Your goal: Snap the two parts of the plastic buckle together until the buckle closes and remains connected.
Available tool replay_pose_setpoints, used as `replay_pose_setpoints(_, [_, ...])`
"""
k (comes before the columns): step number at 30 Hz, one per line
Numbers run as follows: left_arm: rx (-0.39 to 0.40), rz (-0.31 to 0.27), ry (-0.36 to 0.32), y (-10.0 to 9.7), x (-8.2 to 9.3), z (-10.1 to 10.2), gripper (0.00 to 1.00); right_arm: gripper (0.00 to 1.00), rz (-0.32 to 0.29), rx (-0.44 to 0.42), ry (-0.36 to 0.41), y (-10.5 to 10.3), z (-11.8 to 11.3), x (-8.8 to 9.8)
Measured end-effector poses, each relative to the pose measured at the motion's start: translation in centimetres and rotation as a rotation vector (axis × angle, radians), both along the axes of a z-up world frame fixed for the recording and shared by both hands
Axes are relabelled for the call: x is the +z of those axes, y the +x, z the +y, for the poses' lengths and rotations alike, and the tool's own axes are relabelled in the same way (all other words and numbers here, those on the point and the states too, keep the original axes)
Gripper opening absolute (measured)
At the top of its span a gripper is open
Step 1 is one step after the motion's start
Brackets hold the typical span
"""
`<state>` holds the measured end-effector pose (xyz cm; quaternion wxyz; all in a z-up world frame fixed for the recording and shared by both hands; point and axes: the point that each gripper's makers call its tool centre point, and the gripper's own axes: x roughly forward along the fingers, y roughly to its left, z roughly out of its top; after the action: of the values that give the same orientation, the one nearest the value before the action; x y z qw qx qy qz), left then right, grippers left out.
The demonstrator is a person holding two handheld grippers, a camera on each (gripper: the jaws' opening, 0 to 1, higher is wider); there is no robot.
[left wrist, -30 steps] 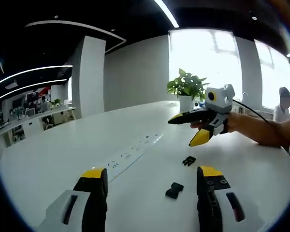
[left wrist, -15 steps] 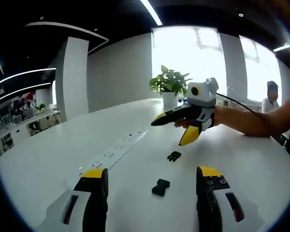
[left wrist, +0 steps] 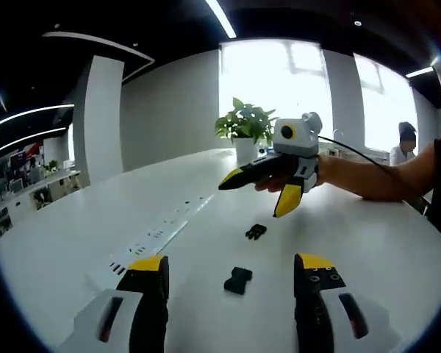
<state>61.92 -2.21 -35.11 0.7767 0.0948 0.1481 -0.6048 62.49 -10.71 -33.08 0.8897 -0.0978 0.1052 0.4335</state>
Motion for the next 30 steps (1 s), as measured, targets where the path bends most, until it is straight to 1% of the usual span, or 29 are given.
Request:
replay_pose_setpoints(4, [-0.019,-0.014,0.001,0.2,0.1,-0.1,0.64,0.64,0.003,-0.01,-0.018,0.4,-0.7,-0.8])
replay_pose_setpoints(5, [-0.021,-0.013,0.008,0.3,0.0,-0.1,0.63,0.63,0.007,-0.01,-0.017,0.1,-0.7,-0.7])
replay_pose_setpoints(7, [-0.028,-0.023,0.017,0.1,0.0,0.0,0.63,0.63,0.014,-0.007,-0.021,-0.2,-0.5,-0.8])
replay_pose_setpoints(10, [-0.035,-0.031,0.032,-0.1,0.0,0.2,0.58,0.63,0.022,0.009,-0.025,-0.8,-0.2,-0.9])
replay_pose_setpoints(12, [-0.036,-0.038,0.038,-0.2,0.1,0.2,0.58,0.62,0.024,0.014,-0.027,-1.1,-0.1,-1.0])
replay_pose_setpoints(14, [-0.039,-0.036,0.04,-0.2,-0.1,0.2,0.58,0.6,0.022,0.019,-0.029,-1.2,0.0,-1.0])
replay_pose_setpoints(19, [-0.049,-0.016,0.06,-0.2,-1.0,0.4,0.57,0.59,0.022,0.028,-0.028,-1.7,0.2,-1.0])
replay_pose_setpoints(21, [-0.052,-0.01,0.063,-0.3,-1.1,0.3,0.55,0.58,0.026,0.037,-0.034,-2.0,0.3,-1.1])
replay_pose_setpoints(23, [-0.061,-0.014,0.069,-0.6,-1.3,0.3,0.52,0.58,0.041,0.067,-0.04,-2.6,0.7,-1.4])
replay_pose_setpoints(27, [-0.072,0.003,0.051,-1.0,-1.1,0.4,0.48,0.58,0.047,0.087,-0.045,-3.1,1.0,-1.5])
replay_pose_setpoints(30, [-0.069,0.011,0.054,-1.1,-1.3,0.5,0.45,0.54,0.052,0.091,-0.047,-3.3,1.1,-1.6])
